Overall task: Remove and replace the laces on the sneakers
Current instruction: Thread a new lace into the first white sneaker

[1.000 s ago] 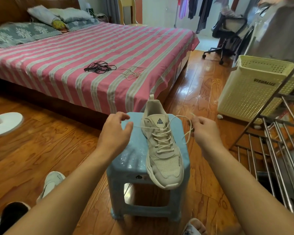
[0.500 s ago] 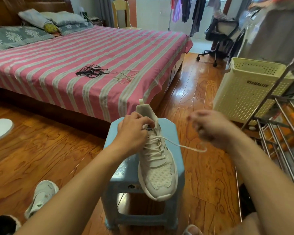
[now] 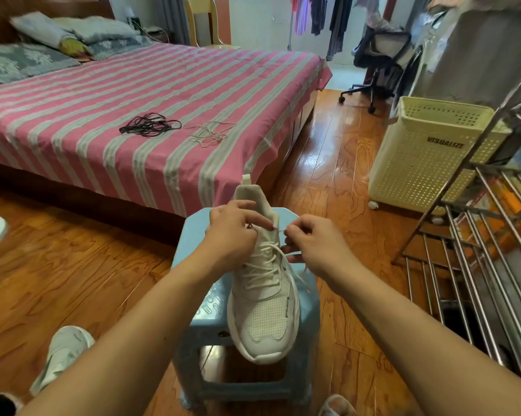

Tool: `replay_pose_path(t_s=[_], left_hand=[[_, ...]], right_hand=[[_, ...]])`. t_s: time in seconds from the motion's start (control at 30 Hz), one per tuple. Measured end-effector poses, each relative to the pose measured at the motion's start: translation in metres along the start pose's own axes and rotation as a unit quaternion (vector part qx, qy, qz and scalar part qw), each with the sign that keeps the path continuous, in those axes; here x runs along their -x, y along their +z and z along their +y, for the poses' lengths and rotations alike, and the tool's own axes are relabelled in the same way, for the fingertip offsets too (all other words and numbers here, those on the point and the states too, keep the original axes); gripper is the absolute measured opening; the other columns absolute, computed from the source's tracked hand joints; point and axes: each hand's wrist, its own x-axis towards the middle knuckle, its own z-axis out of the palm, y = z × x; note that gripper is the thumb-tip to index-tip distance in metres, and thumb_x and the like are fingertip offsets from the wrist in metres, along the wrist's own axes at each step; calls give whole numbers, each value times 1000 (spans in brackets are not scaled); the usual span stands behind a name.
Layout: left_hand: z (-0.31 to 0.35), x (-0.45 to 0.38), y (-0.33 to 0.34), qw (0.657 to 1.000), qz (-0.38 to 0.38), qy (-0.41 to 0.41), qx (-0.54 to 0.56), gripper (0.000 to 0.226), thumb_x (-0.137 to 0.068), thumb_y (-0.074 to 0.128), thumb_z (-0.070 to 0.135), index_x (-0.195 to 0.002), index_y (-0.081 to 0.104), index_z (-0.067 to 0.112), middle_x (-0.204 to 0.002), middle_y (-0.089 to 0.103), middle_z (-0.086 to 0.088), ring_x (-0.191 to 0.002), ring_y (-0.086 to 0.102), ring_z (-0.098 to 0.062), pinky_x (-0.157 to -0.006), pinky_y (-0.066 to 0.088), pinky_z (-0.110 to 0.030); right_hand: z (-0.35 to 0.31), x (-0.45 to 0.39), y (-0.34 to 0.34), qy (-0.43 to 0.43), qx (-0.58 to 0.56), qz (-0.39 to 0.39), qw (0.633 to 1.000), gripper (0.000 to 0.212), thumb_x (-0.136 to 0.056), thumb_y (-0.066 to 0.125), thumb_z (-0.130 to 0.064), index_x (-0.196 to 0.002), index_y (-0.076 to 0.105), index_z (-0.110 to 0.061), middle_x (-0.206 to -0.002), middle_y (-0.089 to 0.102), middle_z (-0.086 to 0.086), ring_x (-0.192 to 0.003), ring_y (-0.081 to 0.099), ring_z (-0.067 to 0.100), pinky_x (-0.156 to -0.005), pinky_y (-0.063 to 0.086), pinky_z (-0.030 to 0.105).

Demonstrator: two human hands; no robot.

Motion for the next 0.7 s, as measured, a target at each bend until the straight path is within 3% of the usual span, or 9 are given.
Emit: replay_pose_path(t_s=[0.13,0.3,0.4,0.63,0.7], left_hand=[[8,6,2,997,1,-5,-74,14,-90,73,37,-96,75,50,-141,52,14,-138,30,-20,-115,27,-42],[5,9,2,997,3,-13,-80,18,-89,74,46,-107,76,45,-143,51,14,-138,28,-20,-111,26,-43],[3,11,3,998,18,-10,-67,19,-88,75,46,-107,77,45,-140,52,14,-138,28,-18,-110,26,-43],[2,11,2,997,16,2,-72,18,-87,76,45,-104,76,45,-138,54,15,-136,29,-18,-110,28,-43],[3,10,0,998,8,14,-60,15,-85,79,45,-100,76,47,-134,56,16,-135,33,-18,-110,30,-47]], right_hand=[[6,4,6,7,-38,27,999,18,-100,54,-8,-94,66,3,-81,69,13,-62,69,12,-59,58,24],[8,6,3,-44,6,17,999,16,-97,59,-6,-87,71,-4,-84,72,16,-77,73,26,-68,64,36],[12,6,1,-88,68,24,994,16,-94,63,-9,-81,73,-11,-76,72,5,-70,73,19,-69,63,40],[11,4,2,-123,104,35,986,18,-93,64,-14,-79,75,-16,-73,72,0,-65,72,15,-67,62,43],[7,4,1,-178,192,27,965,15,-94,64,-20,-84,77,-19,-77,72,-4,-70,69,12,-71,59,40]])
